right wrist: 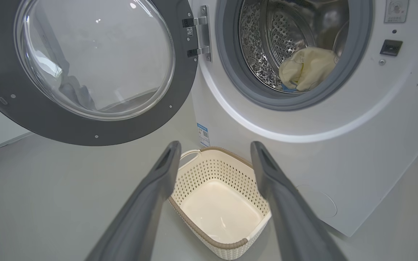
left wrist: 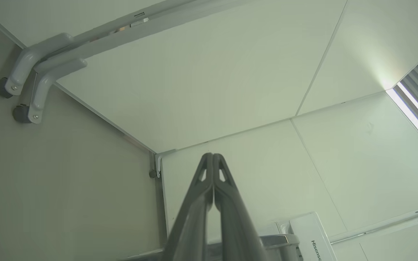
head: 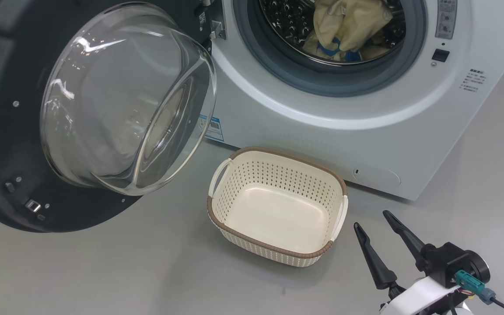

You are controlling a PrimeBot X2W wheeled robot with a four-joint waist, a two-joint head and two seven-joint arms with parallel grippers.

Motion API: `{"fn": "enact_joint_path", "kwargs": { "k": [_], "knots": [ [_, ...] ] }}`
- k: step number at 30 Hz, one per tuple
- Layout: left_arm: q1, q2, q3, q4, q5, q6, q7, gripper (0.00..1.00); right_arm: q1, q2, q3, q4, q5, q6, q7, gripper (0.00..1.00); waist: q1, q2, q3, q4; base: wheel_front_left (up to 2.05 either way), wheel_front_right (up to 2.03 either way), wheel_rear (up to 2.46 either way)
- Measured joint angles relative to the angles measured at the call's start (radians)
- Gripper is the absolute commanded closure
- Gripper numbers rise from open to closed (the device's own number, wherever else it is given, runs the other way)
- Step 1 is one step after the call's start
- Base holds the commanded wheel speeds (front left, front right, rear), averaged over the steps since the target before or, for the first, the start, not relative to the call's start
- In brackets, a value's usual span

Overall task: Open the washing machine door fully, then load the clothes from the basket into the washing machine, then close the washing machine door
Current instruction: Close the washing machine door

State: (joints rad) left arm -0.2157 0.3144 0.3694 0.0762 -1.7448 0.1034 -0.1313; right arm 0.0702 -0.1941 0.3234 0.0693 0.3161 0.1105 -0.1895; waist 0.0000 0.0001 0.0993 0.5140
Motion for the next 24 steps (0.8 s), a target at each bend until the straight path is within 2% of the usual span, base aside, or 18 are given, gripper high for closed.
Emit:
{"fn": "enact_joint_path", "kwargs": {
  "k": [10,18,24],
  "knots": [
    [-0.07,0.057,-0.057,0.179,0.001,0.006,0.069,1.0,-0.002,-0.007,-0.005,-0.025,0.0,0.0,0.005,0.0,0.0,0.0,0.037,-0.021,0.0,0.0,0.0],
    [-0.113,0.091,-0.17,0.249,0.022,0.007,0.173,1.0,-0.004,-0.024,-0.017,-0.029,0.0,0.0,0.005,0.0,0.0,-0.0001,0.053,-0.028,0.0,0.0,0.0],
    [-0.14,0.093,-0.198,0.301,0.023,0.007,0.225,1.0,-0.007,-0.025,-0.02,-0.032,0.0,-0.007,0.005,0.0,0.0,0.0,0.056,-0.028,0.0,0.0,0.0]
  ]
}}
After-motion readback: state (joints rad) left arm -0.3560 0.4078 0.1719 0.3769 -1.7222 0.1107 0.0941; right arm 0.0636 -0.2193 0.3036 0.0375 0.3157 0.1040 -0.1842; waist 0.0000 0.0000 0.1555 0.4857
